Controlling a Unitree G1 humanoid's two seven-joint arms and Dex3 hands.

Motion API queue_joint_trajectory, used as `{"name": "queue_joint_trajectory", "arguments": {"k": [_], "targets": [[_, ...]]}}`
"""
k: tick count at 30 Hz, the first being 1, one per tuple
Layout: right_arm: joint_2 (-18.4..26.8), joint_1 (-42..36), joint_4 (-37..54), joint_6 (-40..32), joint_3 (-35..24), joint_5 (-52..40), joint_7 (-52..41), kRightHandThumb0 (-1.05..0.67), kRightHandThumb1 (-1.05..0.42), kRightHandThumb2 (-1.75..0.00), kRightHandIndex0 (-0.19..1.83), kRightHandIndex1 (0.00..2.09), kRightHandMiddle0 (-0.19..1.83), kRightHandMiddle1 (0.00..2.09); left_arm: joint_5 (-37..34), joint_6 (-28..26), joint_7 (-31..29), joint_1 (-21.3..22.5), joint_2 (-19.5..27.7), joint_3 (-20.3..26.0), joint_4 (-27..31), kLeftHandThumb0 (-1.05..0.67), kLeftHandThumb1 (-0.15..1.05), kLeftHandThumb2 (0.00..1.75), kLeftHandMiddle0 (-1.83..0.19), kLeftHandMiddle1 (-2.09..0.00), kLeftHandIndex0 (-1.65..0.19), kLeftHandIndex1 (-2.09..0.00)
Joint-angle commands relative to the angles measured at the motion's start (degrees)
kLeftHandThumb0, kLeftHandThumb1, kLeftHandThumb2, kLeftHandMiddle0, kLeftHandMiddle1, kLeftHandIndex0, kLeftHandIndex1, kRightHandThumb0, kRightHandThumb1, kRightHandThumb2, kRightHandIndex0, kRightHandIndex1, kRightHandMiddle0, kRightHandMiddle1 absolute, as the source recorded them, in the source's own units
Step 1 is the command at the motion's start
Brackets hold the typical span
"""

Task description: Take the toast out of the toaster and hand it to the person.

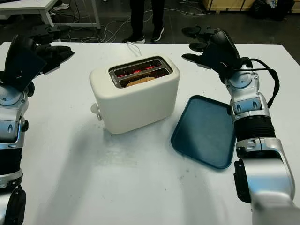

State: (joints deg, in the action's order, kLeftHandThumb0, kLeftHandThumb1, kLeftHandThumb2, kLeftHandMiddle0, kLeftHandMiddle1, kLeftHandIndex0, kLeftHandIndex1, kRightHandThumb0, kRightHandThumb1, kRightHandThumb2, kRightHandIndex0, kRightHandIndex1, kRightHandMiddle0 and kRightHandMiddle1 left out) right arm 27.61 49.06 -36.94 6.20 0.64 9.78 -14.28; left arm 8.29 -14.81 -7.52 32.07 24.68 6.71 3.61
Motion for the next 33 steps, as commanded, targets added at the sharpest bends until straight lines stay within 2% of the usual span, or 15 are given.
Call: {"name": "queue_joint_trajectory", "arguments": {"k": [1, 15, 21, 28, 30, 33], "targets": [[0.0, -0.7, 0.2, 1.1, -0.1, -0.3, -0.2, -0.31, -0.88, 0.00, 0.68, 0.04, 0.62, 0.02, 0.1, 0.6, 0.0, -0.8, 0.3, 0.0, 0.3, -0.43, 0.91, 0.01, -0.76, -0.26, -0.70, -0.08], [-0.1, -2.2, 3.1, -0.8, -0.1, -0.5, -1.3, -0.28, -0.91, 0.00, 0.66, 0.02, 0.60, 0.00, -0.2, 0.8, 0.3, -2.4, -0.3, 0.1, 1.1, -0.40, 0.92, 0.01, -0.69, -0.36, -0.70, -0.08], [0.2, -4.4, 7.1, -2.3, -0.7, -0.8, -1.2, -0.26, -0.91, 0.00, 0.66, 0.02, 0.60, 0.00, 0.0, 1.9, 0.7, -3.9, -0.4, 0.5, 1.2, -0.41, 0.92, 0.01, -0.68, -0.41, -0.70, -0.08], [0.2, -5.0, 8.4, -3.2, -1.1, -0.8, -1.1, -0.25, -0.91, 0.00, 0.67, 0.02, 0.61, 0.00, -0.2, 1.1, 0.3, -3.5, -0.9, -0.1, 1.9, -0.40, 0.92, 0.01, -0.66, -0.44, -0.70, -0.07], [0.1, -5.2, 8.7, -3.5, -1.3, -1.3, -1.5, -0.27, -0.91, 0.00, 0.66, 0.01, 0.61, 0.00, -0.4, 0.5, 0.1, -3.2, -1.3, -0.3, 2.2, -0.40, 0.92, 0.02, -0.64, -0.47, -0.69, -0.07], [-0.3, -5.4, 9.8, -4.9, -1.6, -2.0, -2.0, -0.26, -0.91, 0.00, 0.65, 0.01, 0.60, 0.00, -0.2, -0.9, 0.0, -3.1, -1.7, -0.7, 3.0, -0.41, 0.92, 0.02, -0.55, -0.66, -0.69, -0.08]]}}
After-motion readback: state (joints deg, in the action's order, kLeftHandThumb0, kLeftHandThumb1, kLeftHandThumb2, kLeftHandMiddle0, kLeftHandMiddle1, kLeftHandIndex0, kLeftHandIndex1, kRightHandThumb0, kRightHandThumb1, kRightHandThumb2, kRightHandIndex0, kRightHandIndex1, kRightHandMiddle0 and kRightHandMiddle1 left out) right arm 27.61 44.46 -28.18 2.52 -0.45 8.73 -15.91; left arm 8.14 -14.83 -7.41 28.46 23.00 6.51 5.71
